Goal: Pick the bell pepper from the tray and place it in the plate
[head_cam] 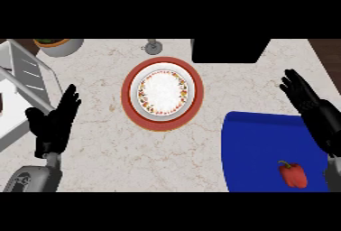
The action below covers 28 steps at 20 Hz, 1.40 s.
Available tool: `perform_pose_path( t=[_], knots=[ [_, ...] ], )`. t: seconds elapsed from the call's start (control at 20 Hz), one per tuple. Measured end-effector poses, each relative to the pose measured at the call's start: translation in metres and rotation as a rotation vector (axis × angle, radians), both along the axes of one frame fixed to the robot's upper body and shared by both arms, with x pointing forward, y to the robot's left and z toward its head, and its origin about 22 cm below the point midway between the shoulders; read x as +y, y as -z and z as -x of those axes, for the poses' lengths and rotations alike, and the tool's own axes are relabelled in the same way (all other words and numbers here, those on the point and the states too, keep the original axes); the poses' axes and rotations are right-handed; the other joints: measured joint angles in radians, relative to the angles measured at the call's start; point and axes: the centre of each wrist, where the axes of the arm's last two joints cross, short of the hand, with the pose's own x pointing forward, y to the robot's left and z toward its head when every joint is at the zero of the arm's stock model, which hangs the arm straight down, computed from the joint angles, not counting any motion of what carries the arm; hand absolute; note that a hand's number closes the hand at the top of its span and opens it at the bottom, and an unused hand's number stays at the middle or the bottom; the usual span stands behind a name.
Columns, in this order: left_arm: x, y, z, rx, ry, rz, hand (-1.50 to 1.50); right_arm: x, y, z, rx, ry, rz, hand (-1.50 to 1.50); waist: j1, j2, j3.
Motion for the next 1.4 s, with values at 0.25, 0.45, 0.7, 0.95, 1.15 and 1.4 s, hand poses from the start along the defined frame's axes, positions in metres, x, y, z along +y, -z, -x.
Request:
perform_pose_path(
  t=[0.25, 0.45, 0.7, 0.95, 1.15, 1.4],
  knots=[
    [-0.006, 0.021, 0.017, 0.086, 0.013, 0.044, 0.0, -0.054, -0.026, -0.002, -0.197, -0.051, -0.091, 1.5, -0.011, 0.011, 0.001],
    [-0.022, 0.037, 0.027, 0.158, 0.055, 0.108, 0.0, -0.108, -0.049, 0.005, -0.329, 0.077, 0.051, -1.5, -0.023, 0.019, 0.0],
    [-0.033, 0.047, 0.038, 0.2, 0.104, 0.154, 0.0, -0.163, 0.004, 0.03, -0.448, 0.236, -0.064, -1.5, -0.012, 0.021, 0.003],
    [-0.038, 0.048, 0.043, 0.211, 0.127, 0.167, 0.0, -0.206, 0.036, 0.052, -0.475, 0.238, -0.06, -1.5, -0.002, 0.019, 0.001],
    [-0.04, 0.045, 0.038, 0.214, 0.127, 0.169, 0.0, -0.224, 0.025, 0.061, -0.409, 0.203, 0.094, -1.5, -0.003, 0.018, 0.0],
    [-0.037, 0.045, 0.038, 0.211, 0.127, 0.163, 0.0, -0.226, 0.001, 0.069, -0.294, 0.054, 0.363, -1.5, -0.01, 0.015, -0.002]
  ],
)
